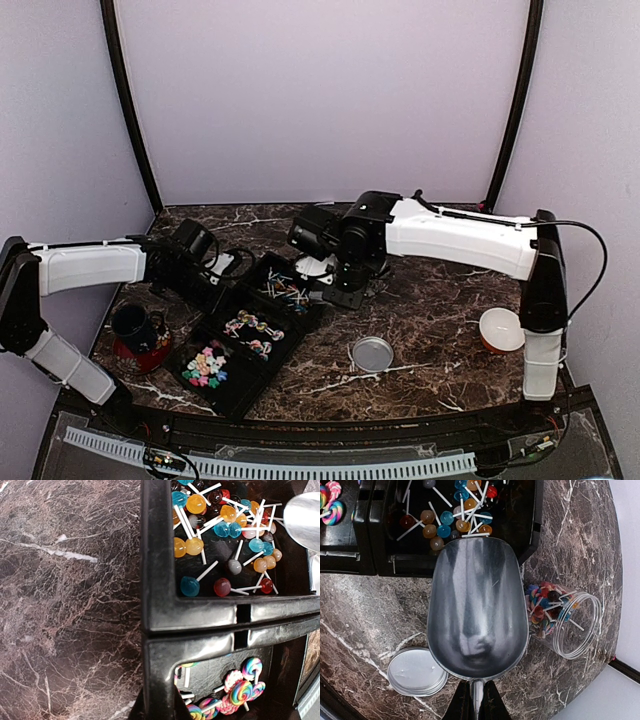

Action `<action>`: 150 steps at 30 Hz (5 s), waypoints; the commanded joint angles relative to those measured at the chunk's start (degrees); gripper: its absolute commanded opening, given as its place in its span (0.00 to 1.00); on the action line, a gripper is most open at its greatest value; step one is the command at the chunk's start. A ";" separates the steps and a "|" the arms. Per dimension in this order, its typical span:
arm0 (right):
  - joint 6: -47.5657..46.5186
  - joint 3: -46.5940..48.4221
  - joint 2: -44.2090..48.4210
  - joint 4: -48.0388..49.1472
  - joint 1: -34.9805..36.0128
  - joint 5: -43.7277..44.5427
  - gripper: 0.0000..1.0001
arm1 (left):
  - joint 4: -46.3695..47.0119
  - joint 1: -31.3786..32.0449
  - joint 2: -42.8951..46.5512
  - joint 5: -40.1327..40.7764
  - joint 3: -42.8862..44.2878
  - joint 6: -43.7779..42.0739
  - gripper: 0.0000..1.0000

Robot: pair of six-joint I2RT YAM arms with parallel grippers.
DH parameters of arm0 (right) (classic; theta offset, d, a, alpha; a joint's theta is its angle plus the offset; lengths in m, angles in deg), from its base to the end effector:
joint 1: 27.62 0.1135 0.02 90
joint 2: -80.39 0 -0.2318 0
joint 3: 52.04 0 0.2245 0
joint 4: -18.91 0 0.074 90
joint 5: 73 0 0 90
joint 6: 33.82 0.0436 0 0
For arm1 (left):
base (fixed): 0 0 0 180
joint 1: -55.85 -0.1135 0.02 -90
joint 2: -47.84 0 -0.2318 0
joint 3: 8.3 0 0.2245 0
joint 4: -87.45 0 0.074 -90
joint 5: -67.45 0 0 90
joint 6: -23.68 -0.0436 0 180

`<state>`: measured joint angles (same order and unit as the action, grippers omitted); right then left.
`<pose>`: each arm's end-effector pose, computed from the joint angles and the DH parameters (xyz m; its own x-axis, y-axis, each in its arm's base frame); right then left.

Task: Pack the candies
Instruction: Scoop the fake candies from the plate, then place the fake candies in the packing box.

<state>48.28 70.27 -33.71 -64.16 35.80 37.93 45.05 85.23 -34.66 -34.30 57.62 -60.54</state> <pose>0.1781 0.3211 0.2464 -0.3187 -0.9240 -0.2113 -0.8454 0.3780 -0.3775 0.2266 -0.1378 0.1793 -0.8006 0.3376 -0.4951 0.4937 0.8399 -0.2255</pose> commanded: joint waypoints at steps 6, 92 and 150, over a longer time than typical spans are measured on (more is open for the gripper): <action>-0.33 8.04 -7.98 -2.15 1.34 3.52 0.00 | 0.44 2.54 2.12 2.59 2.67 -0.62 0.00; 3.20 -57.80 28.02 83.94 -4.67 -3.49 0.00 | 2.68 1.38 3.93 -1.55 1.88 0.20 0.00; 7.87 -27.19 24.96 12.89 -17.42 -2.17 0.00 | 2.51 1.11 4.01 -1.46 1.88 0.32 0.00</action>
<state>56.85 39.93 -7.44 -49.05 18.97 35.24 44.53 86.55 -34.53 -32.58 57.62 -61.39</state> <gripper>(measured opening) 0.080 0.084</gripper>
